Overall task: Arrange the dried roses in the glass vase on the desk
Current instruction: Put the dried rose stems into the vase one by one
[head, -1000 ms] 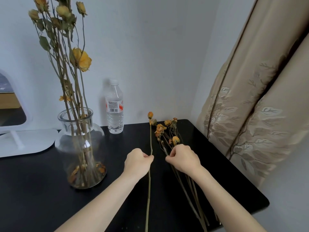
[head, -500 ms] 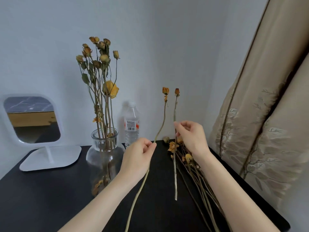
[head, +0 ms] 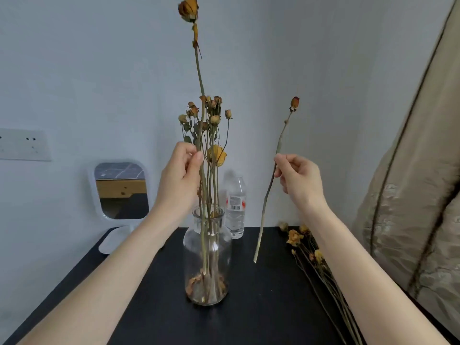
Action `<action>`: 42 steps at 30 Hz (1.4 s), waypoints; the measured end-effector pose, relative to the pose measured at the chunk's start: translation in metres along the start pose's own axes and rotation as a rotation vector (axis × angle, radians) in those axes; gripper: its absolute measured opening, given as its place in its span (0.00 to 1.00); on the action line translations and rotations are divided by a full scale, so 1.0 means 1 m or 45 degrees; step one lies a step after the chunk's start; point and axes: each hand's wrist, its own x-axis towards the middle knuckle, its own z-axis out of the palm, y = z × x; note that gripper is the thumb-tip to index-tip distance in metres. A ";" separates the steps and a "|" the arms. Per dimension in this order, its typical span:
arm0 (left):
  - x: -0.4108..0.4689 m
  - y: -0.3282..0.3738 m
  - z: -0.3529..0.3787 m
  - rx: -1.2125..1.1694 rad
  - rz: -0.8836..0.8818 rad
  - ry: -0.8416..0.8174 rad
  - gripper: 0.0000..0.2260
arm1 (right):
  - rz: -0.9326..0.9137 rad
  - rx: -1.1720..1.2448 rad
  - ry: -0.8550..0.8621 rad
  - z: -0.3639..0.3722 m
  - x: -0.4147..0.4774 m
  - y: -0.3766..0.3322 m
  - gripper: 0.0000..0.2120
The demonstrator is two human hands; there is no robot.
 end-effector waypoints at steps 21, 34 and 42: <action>0.061 0.007 -0.013 -0.161 -0.055 0.166 0.05 | -0.123 0.157 0.008 0.037 0.021 -0.022 0.08; 0.062 -0.010 -0.024 0.008 -0.013 0.108 0.11 | -0.116 0.168 -0.029 0.050 0.019 -0.016 0.07; 0.040 -0.035 -0.014 0.219 -0.148 -0.116 0.09 | -0.094 0.141 -0.044 0.054 0.017 -0.011 0.07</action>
